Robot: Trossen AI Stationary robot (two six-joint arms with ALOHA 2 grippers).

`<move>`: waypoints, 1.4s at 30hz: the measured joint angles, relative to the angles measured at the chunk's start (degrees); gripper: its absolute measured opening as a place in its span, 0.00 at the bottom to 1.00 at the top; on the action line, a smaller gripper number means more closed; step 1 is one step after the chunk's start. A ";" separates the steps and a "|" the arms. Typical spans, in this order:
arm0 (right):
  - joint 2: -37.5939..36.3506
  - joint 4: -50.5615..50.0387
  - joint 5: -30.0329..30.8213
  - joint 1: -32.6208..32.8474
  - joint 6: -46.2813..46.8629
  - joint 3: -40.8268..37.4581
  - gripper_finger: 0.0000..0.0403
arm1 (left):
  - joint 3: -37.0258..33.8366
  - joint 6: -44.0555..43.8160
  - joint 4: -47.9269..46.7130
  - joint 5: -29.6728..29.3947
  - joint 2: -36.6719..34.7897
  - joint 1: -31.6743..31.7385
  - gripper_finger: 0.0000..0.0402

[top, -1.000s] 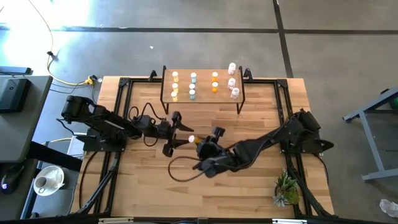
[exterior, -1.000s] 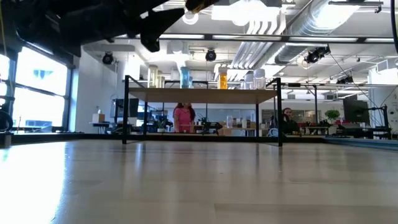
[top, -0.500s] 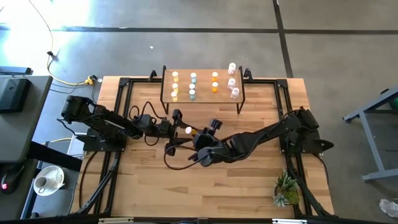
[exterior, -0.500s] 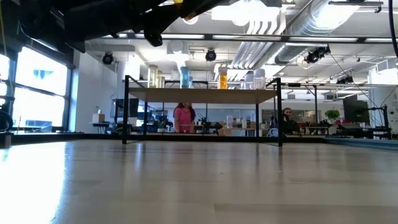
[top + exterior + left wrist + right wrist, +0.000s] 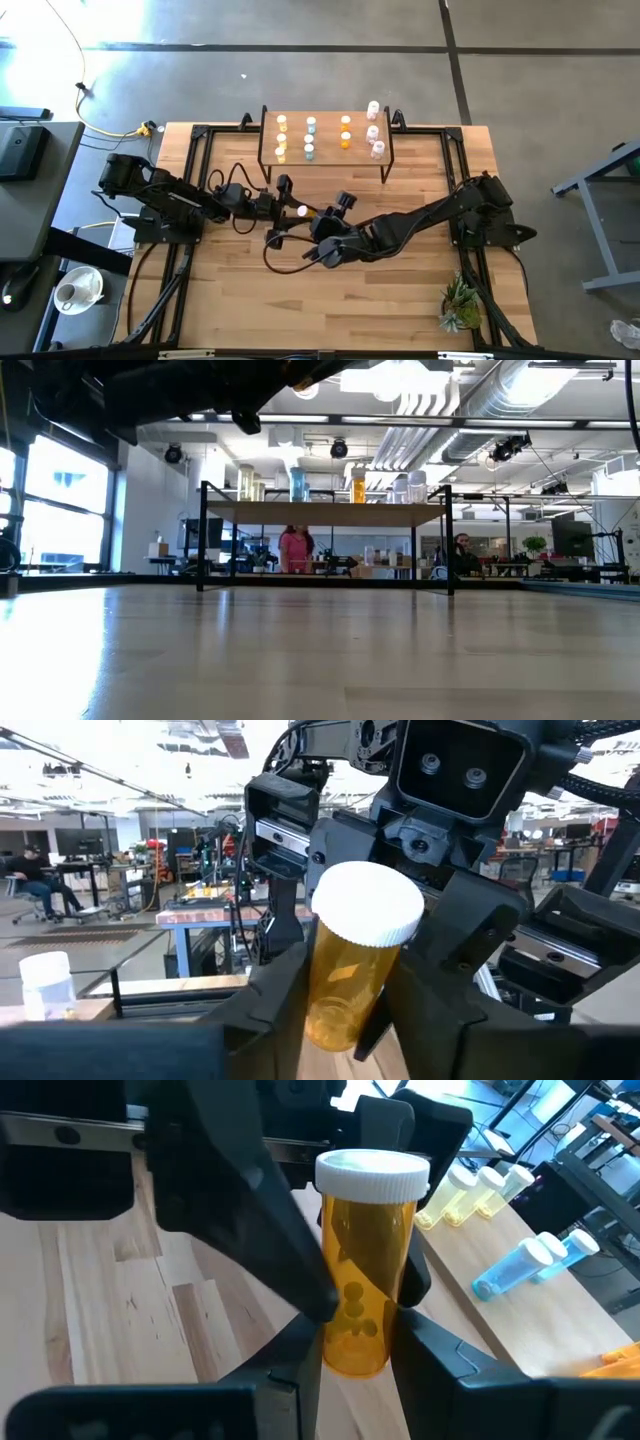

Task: Pick and place medicine bottles onto shelf by color
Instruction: Put the orange pill bottle on the shelf aligned with the other orange pill bottles

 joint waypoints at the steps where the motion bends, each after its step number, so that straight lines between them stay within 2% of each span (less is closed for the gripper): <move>1: 0.00 0.00 -0.10 0.00 0.02 0.00 0.22 | 0.00 0.03 0.00 -0.02 0.00 0.00 0.29; 5: -0.04 -0.03 -0.15 0.00 0.25 0.00 0.22 | 0.00 0.55 0.00 -0.02 0.00 0.02 0.23; 9: -0.04 -0.09 -0.37 0.00 0.02 0.00 0.22 | 0.00 1.54 0.00 0.00 0.00 0.00 0.22; 16: -0.22 -1.04 -5.09 -1.15 -0.68 0.04 0.27 | -0.07 1.48 -0.77 -0.31 0.02 0.00 0.22; 25: -0.35 -3.36 -9.33 -2.96 -2.16 0.04 0.43 | 0.04 4.35 -3.72 -7.48 0.01 -0.07 0.21; 34: -5.95 -9.55 -11.92 -4.31 -0.37 0.00 0.44 | 0.04 7.69 -7.85 -22.51 0.00 0.03 0.21; 42: -9.72 -7.12 -20.76 -8.32 -10.28 0.00 0.44 | 0.06 7.60 -11.81 -23.29 0.00 0.00 0.21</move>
